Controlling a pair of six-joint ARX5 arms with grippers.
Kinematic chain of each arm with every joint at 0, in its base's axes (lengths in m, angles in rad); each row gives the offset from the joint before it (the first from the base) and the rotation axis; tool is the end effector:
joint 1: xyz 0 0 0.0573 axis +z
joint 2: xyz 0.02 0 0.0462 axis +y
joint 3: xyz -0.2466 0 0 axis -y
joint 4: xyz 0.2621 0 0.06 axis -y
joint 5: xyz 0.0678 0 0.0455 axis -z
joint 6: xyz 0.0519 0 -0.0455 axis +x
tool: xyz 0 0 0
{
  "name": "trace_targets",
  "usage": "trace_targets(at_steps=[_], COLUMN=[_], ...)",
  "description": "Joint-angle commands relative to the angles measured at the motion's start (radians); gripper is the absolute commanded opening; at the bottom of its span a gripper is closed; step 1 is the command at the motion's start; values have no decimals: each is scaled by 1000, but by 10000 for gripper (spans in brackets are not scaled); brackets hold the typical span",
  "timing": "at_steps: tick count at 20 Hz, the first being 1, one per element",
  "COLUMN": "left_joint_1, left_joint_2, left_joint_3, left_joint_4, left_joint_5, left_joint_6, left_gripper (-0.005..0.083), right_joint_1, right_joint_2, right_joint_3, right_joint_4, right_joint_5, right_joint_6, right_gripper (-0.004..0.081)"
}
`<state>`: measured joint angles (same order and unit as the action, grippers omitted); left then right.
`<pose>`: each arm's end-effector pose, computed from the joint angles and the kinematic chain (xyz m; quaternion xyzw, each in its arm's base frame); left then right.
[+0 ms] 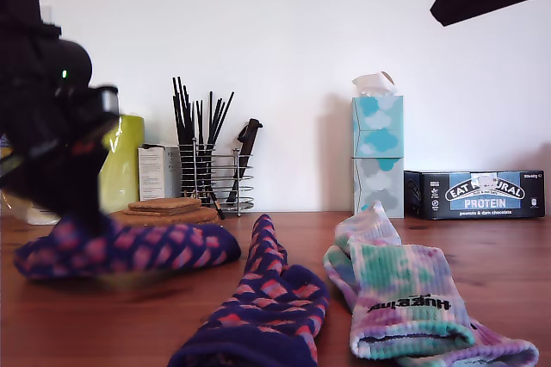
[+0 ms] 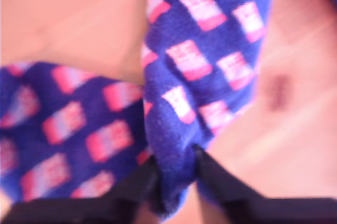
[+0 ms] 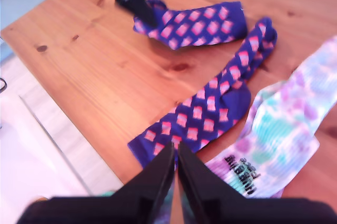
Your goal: Pair up the socks based on colour and pattern, by placing each sock on top of its pair
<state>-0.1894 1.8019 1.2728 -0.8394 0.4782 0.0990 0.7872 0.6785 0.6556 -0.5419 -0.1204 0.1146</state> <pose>0.3450 -0.0905 0.1515 -0.0546 0.6122 -0.2845 0.7357 0.1313 0.1406 0.2484 -0.0416 0.2870 0.4052 0.8670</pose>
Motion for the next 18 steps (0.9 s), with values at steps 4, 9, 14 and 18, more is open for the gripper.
trace_targets(at_steps=[4, 9, 14, 18], left_joint_1=[13, 3, -47, -89], left_joint_2=[-3, -3, -14, -84], left_joint_3=[102, 125, 169, 192], left_joint_4=[-82, -63, -59, -74], left_joint_5=[315, 666, 885, 915], left_joint_6=[-158, -261, -248, -221], left_gripper=[-24, -24, -24, -24], right_joint_1=[0, 0, -1, -90], right_joint_2=[45, 125, 245, 316], right_joint_3=[6, 6, 7, 7], right_joint_4=[54, 242, 394, 460], right_joint_5=[2, -5, -37, 32], right_joint_6=[-134, -238, -256, -237], right_gripper=[29, 149, 203, 352])
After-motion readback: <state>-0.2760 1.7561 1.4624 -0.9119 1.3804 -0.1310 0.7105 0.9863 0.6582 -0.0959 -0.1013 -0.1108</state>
